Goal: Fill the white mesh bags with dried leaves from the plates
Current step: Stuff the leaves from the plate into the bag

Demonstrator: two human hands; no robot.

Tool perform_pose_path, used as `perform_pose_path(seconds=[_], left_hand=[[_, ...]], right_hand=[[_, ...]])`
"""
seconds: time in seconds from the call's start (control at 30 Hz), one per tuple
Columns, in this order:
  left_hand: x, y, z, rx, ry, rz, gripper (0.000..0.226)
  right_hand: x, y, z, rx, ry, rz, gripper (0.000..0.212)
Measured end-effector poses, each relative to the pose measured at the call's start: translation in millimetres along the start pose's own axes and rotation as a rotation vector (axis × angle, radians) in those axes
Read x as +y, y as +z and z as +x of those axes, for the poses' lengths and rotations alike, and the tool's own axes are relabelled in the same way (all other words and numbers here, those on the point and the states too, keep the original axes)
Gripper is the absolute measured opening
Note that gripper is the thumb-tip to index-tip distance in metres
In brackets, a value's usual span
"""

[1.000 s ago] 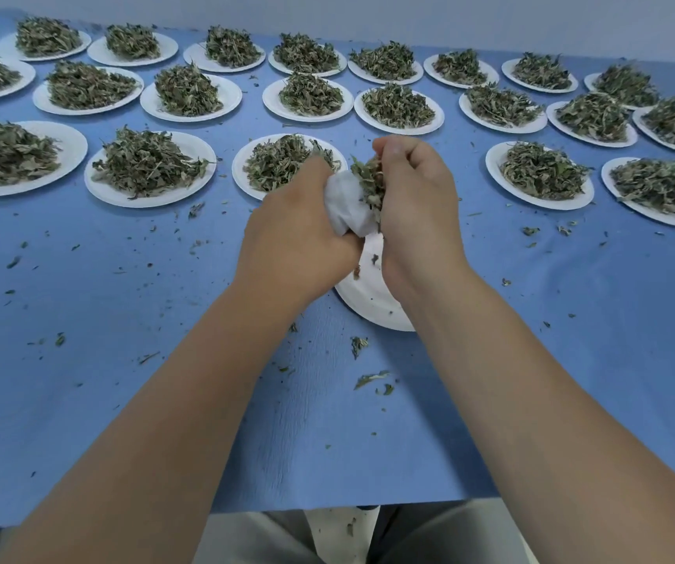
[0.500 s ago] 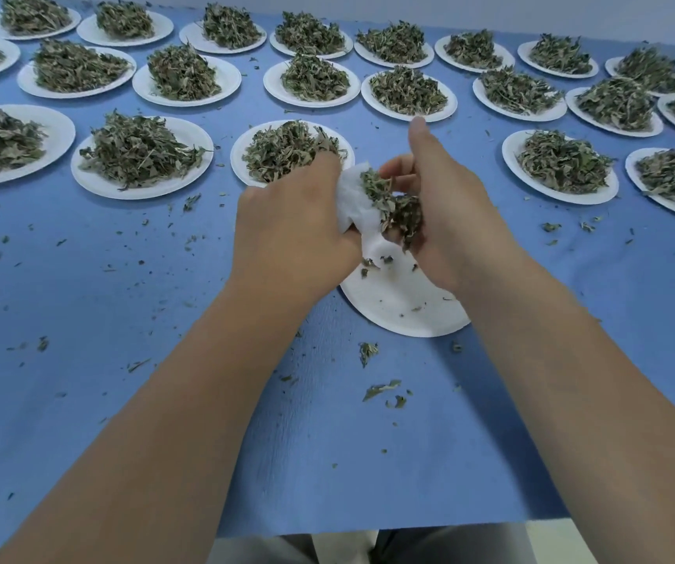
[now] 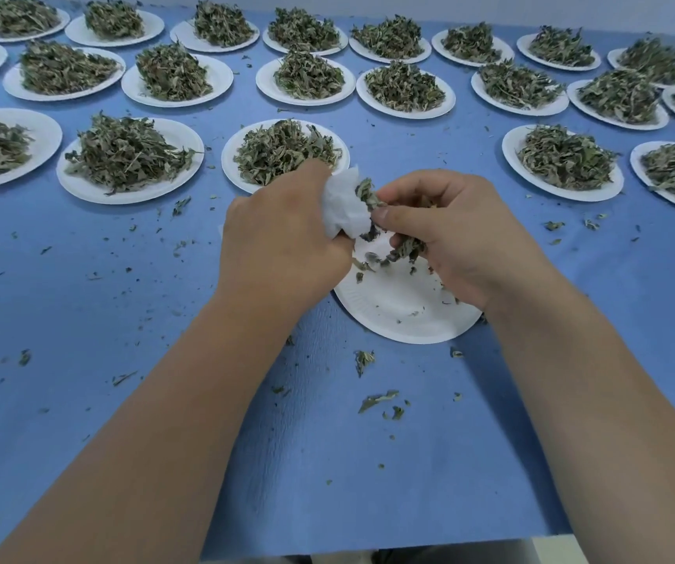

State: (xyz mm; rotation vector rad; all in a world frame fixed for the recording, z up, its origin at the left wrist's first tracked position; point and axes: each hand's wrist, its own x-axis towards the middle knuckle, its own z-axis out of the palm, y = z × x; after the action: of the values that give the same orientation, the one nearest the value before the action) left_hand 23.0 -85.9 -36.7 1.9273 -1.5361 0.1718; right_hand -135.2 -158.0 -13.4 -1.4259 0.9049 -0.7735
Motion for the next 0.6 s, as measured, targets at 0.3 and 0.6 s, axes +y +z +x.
perform_pose_path(seconds=[0.3, 0.6], left_hand=[[1.7, 4.7, -3.4, -0.065, 0.069, 0.047, 0.023], [5.5, 5.6, -3.4, -0.016, 0.154, 0.044, 0.017]], right_hand=[[-2.6, -0.7, -7.5, 0.021, -0.169, -0.269, 0.015], [-3.4, -3.9, -7.8, -0.125, -0.132, -0.253, 0.019]])
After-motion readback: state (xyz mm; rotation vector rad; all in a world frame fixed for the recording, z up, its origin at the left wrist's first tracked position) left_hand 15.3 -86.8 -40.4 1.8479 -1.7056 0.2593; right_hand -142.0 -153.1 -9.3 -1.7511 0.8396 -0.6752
